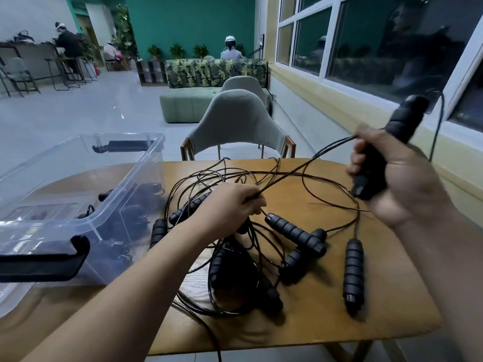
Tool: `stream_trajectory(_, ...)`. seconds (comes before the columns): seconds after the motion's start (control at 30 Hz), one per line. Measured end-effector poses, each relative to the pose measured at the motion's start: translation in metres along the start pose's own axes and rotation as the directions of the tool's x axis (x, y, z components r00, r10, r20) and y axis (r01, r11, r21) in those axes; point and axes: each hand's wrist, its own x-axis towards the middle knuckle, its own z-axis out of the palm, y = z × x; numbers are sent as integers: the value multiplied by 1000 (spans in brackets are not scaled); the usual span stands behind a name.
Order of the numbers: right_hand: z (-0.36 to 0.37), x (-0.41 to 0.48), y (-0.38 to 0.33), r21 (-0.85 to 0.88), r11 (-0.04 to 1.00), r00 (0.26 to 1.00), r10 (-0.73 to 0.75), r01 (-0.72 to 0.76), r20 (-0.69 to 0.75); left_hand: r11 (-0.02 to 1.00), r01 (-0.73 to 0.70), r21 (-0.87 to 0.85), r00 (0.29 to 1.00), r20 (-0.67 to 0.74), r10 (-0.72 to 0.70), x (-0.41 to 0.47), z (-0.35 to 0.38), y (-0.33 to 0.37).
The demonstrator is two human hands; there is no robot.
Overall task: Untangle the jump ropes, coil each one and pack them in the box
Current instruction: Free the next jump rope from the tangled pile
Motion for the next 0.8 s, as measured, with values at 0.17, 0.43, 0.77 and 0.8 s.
stream_trajectory(0.17,-25,16,7,33,998,992,56,-53,-116,1000,7,17,1000,-10,-7,3,-2,6)
stream_trajectory(0.43,-12,3,40,-20,981,981,191,-192,-11,990,11,-141,1000,-8,-12,-2,2,26)
stream_trajectory(0.77,28,-32,74,-323,938,979,169,-125,111,987,-91,-134,996,-2,92,-8,8,32)
stream_trajectory(0.8,30,-32,73,-322,939,980,164,-121,113,985,-88,-147,996,3,90,-8,8,31)
